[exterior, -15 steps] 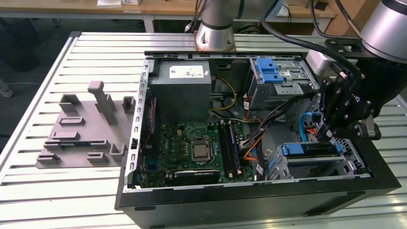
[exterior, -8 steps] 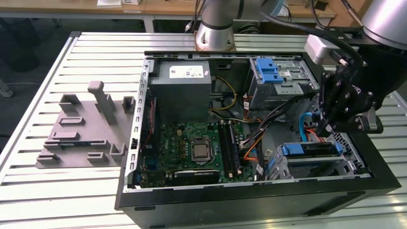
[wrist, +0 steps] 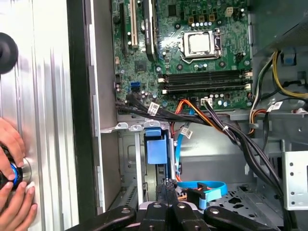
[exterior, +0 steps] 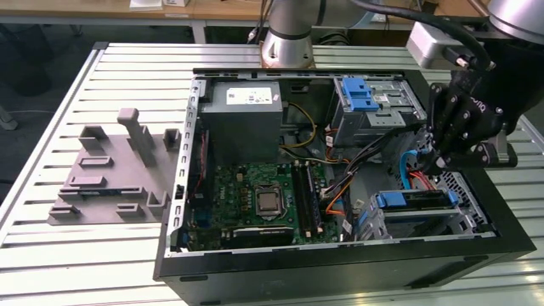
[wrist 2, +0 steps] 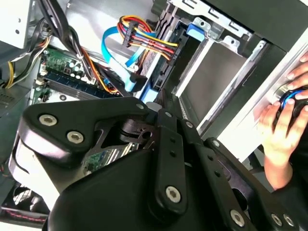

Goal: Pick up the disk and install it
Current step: 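Insert the second disk wire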

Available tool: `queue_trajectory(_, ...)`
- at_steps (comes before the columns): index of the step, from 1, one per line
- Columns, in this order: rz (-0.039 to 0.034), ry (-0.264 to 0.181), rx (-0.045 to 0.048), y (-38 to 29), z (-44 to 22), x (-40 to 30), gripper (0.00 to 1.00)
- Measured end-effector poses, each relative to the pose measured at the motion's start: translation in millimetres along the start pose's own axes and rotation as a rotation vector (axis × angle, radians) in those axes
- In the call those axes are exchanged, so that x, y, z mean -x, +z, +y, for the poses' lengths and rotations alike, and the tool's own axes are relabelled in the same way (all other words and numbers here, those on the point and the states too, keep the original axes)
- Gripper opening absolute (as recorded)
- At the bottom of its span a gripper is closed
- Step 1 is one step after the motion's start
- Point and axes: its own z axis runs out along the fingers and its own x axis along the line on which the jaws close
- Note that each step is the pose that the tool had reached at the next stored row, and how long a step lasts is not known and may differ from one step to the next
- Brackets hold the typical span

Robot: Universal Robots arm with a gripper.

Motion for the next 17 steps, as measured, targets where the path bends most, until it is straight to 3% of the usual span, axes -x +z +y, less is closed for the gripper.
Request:
queue_trajectory(6,0.0000,0.000,0.0000,-3.4,1.8,3.8,0.11)
queue_trajectory(17,0.0000,0.000,0.0000,-11.6,3.2,19.0,0.11)
